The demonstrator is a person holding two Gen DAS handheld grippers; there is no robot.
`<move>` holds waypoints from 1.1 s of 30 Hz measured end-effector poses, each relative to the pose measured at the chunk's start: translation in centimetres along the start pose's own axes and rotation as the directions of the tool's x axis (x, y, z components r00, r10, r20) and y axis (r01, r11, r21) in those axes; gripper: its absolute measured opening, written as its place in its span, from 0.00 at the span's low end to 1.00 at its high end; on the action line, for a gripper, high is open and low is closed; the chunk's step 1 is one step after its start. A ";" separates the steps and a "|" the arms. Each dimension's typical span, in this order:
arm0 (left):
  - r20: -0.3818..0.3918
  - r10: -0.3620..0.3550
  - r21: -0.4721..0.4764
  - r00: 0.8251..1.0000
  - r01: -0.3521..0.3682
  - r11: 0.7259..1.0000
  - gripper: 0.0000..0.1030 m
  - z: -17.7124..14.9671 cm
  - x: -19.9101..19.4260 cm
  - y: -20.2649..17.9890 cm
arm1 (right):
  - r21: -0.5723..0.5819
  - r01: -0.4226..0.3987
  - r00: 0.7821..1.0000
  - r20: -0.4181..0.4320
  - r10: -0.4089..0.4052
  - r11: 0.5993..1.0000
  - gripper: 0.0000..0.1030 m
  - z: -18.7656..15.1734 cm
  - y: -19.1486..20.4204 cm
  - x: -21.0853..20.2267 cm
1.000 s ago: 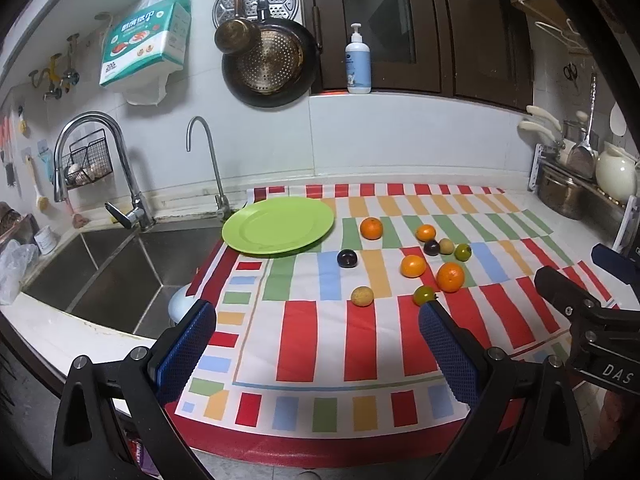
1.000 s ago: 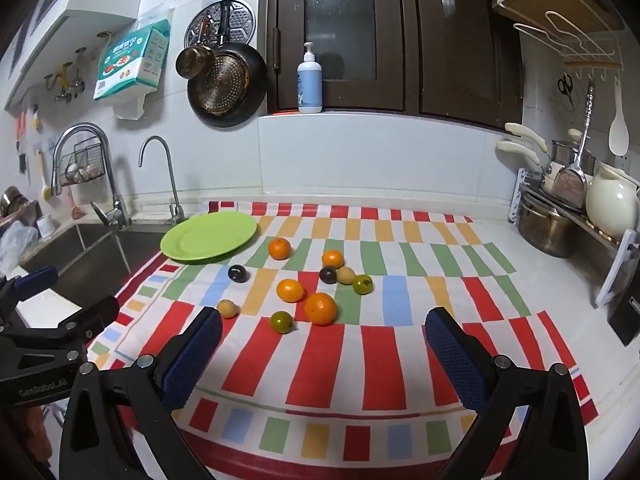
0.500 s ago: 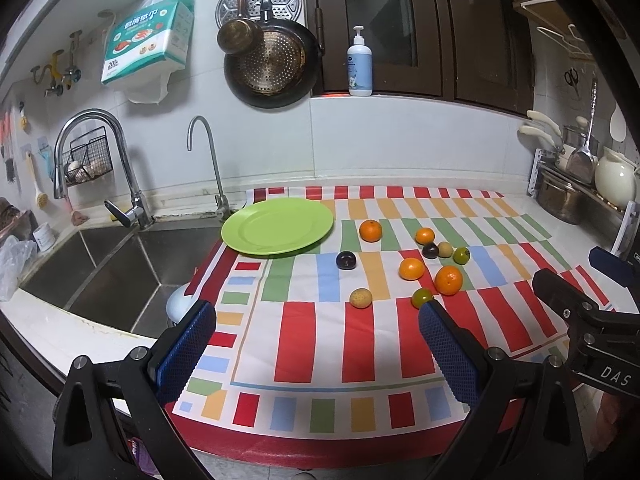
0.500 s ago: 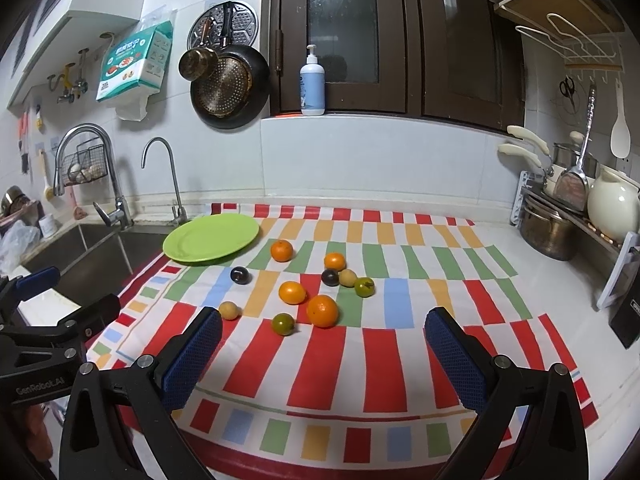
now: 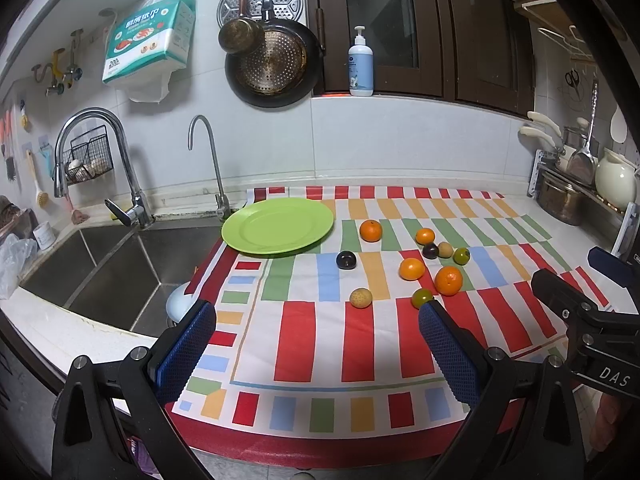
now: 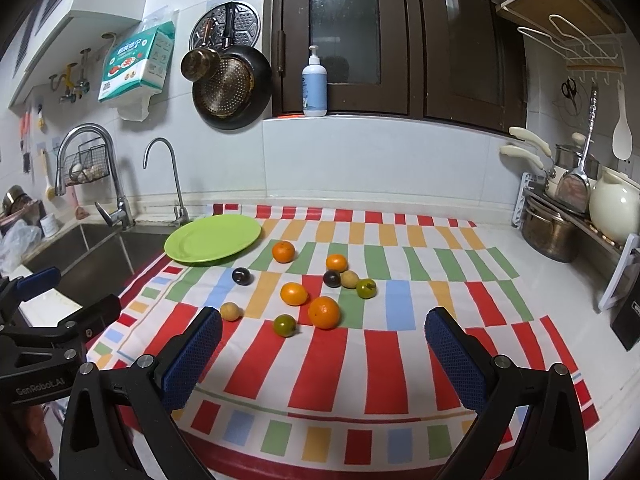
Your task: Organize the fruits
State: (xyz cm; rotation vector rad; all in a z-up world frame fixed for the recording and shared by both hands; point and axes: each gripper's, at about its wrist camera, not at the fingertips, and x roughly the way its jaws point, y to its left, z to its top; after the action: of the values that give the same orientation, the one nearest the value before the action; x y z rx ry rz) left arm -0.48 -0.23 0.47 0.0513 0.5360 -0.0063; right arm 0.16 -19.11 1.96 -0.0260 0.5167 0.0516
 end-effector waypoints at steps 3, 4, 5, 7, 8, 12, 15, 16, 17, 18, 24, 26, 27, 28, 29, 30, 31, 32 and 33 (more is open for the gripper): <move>0.000 0.000 0.000 1.000 0.000 1.000 1.00 0.0 0.0 0.0 | 0.000 0.001 1.000 0.001 -0.001 1.000 1.00 0.1 0.1 0.1; 0.000 0.001 0.000 1.000 -0.001 1.000 1.00 0.0 0.0 0.0 | 0.001 0.000 1.000 0.000 0.000 1.000 1.00 0.0 0.0 0.0; 0.000 0.000 0.000 1.000 0.000 1.000 1.00 0.0 0.0 0.0 | 0.000 0.000 1.000 0.000 0.000 1.000 1.00 0.0 0.0 0.0; -0.001 0.000 0.001 1.000 0.000 1.000 1.00 0.0 0.0 0.0 | 0.000 0.000 1.000 0.002 0.000 1.000 1.00 0.0 0.0 0.0; 0.000 -0.001 0.001 1.000 0.001 1.000 1.00 0.0 0.0 0.1 | 0.000 0.001 1.000 0.001 -0.001 1.000 1.00 0.0 0.0 0.0; 0.002 0.001 0.001 1.000 -0.001 1.000 1.00 0.0 0.0 0.1 | 0.000 0.002 1.000 0.002 -0.002 1.000 1.00 0.0 0.1 0.0; 0.001 0.000 -0.001 1.000 0.000 1.000 1.00 0.0 0.0 0.1 | 0.000 0.002 1.000 0.002 -0.002 1.000 1.00 0.0 0.1 0.0; 0.001 0.001 0.000 1.000 -0.001 1.000 1.00 0.0 0.0 0.0 | 0.000 0.000 1.000 0.001 0.000 1.000 1.00 0.0 0.1 0.0; 0.001 0.001 0.000 1.000 -0.001 1.000 1.00 0.0 0.0 0.1 | 0.000 0.001 1.000 0.001 -0.001 1.000 1.00 0.0 0.1 0.0; 0.001 0.001 -0.001 1.000 -0.001 1.000 1.00 0.0 0.0 0.1 | 0.000 0.001 1.000 0.002 -0.001 1.000 1.00 0.0 0.1 0.0; 0.000 0.001 0.000 1.000 -0.001 1.000 1.00 0.0 0.0 0.1 | 0.000 0.001 1.000 0.001 -0.001 1.000 1.00 0.0 0.2 0.1; -0.003 0.006 -0.001 1.000 -0.006 1.000 1.00 0.0 0.1 0.0 | 0.000 0.001 1.000 0.001 -0.001 1.000 1.00 0.0 0.2 0.1; -0.006 0.008 -0.001 1.000 -0.008 1.000 1.00 -0.1 0.1 0.1 | 0.000 0.001 1.000 0.002 -0.001 1.000 1.00 -0.1 0.1 0.0; -0.009 0.008 -0.002 1.000 -0.008 1.000 1.00 -0.1 0.2 0.2 | 0.000 0.002 1.000 0.002 -0.002 1.000 1.00 -0.1 0.1 0.0; -0.012 0.009 -0.002 1.000 -0.009 1.000 1.00 0.0 0.4 0.2 | 0.000 0.001 1.000 0.002 -0.001 1.000 1.00 -0.1 0.1 0.0; -0.014 0.010 -0.002 1.000 -0.010 1.000 1.00 0.0 0.5 0.2 | -0.001 0.001 1.000 0.001 -0.001 1.000 1.00 -0.1 0.2 0.1; -0.016 0.011 0.000 1.000 -0.011 1.000 1.00 0.1 0.6 0.3 | -0.001 0.000 1.000 0.000 0.000 1.000 1.00 0.0 0.3 0.1; -0.018 0.011 0.000 1.000 -0.011 1.000 1.00 0.1 0.7 0.4 | 0.000 -0.001 1.000 -0.001 0.001 1.000 1.00 0.0 0.4 0.2; -0.019 0.010 0.001 1.000 -0.010 1.000 1.00 0.2 0.8 0.4 | 0.000 -0.001 1.000 -0.002 0.001 1.000 1.00 0.0 0.6 0.2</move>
State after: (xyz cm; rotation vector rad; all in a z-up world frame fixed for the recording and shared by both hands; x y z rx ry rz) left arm 0.28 0.18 0.23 0.0547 0.5546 0.0034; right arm 0.36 -18.54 1.87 -0.0261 0.5187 0.0521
